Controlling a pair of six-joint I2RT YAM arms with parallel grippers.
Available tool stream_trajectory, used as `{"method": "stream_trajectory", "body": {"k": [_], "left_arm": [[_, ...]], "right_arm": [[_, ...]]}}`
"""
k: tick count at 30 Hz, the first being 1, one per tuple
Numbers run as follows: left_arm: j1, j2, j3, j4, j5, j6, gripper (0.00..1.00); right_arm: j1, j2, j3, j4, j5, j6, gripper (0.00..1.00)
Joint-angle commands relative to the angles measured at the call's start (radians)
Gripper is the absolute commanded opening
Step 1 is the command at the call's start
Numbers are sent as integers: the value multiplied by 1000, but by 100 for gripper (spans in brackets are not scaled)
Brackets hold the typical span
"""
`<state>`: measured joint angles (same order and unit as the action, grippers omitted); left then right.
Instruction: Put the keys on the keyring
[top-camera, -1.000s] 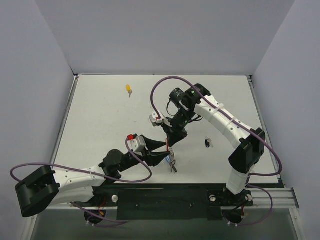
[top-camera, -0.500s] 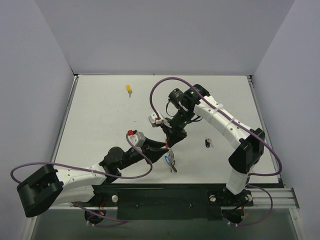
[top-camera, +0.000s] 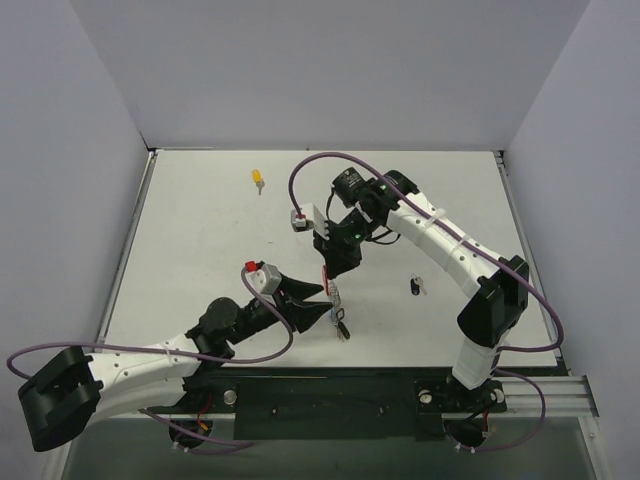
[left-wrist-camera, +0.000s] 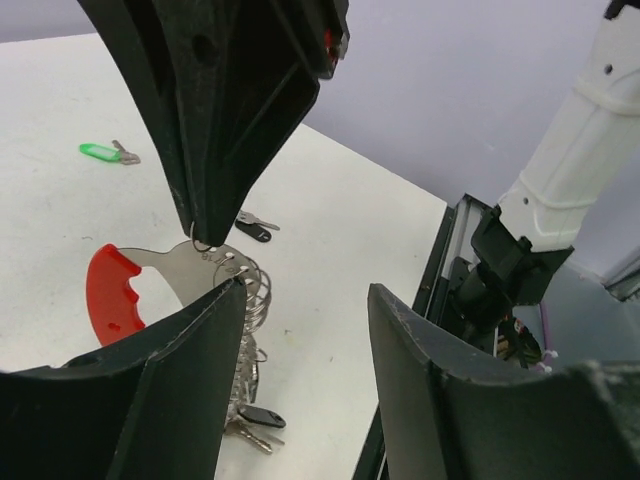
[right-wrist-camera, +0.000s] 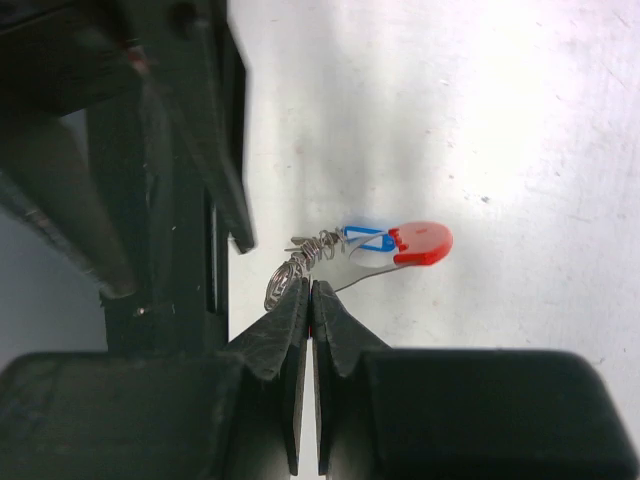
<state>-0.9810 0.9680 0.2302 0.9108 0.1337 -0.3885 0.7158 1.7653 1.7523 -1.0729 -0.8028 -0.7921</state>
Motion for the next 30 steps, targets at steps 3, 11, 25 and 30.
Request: {"method": "stream_trajectory", "body": {"k": [3,11,25,30], "left_arm": [[-16,-54,27,-138,-218,-35,63],[-18,63,55,-52,-336,-32,64],[-18,199,92,97,-419,23,63],[-31,230,123,60,-502,69,60]], "right_arm": [[10,-69,-74,255,142,404,0],[10,-78,-99,347,183,550,0],[16,-83,-122,445,267,728,0],[22,-83,-125,461,281,771,0]]}}
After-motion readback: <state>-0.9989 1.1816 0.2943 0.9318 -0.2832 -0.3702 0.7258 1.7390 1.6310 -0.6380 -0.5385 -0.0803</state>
